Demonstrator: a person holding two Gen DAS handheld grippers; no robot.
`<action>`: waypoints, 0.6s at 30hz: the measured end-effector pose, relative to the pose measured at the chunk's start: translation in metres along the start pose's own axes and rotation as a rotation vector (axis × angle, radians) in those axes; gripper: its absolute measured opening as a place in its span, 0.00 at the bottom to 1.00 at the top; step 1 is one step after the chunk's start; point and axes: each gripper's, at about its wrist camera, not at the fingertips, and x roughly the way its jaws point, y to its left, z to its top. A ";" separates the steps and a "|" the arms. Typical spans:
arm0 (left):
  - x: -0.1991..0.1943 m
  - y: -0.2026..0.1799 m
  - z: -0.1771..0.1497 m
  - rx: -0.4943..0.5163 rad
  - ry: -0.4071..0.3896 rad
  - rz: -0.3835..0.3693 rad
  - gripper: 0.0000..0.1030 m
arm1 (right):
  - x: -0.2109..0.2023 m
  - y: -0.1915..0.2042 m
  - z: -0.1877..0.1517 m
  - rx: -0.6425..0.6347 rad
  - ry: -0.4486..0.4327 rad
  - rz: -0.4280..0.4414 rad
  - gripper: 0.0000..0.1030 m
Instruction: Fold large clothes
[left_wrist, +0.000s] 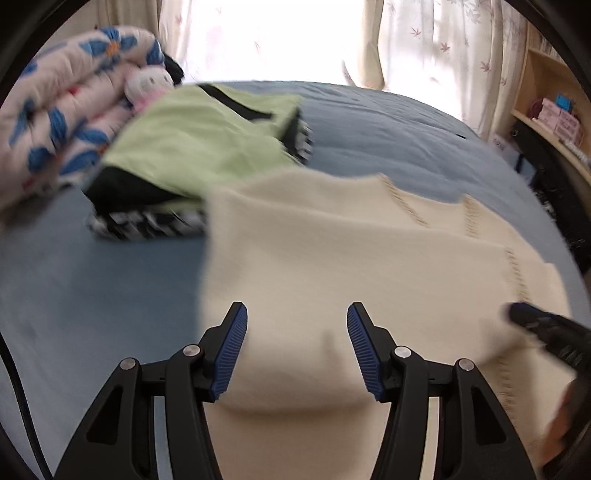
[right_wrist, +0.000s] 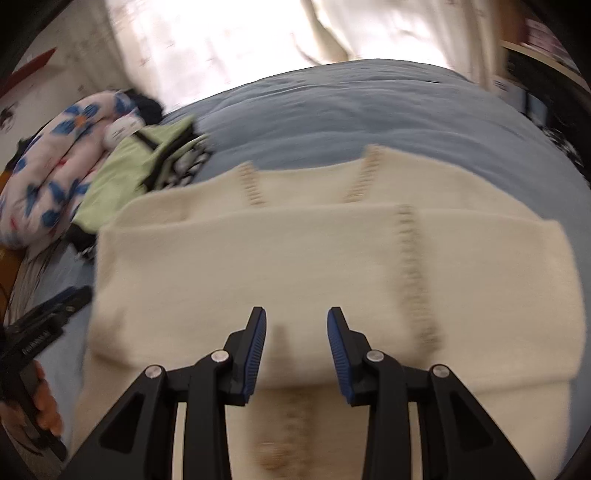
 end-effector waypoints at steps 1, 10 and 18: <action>0.002 -0.009 -0.008 -0.021 0.009 -0.012 0.53 | 0.004 0.013 -0.002 -0.027 0.003 0.014 0.33; 0.036 -0.020 -0.041 0.004 0.042 0.057 0.53 | 0.033 0.018 -0.015 -0.077 0.063 0.049 0.24; 0.033 0.008 -0.040 -0.011 0.026 0.045 0.53 | 0.007 -0.066 -0.024 0.048 -0.009 -0.189 0.21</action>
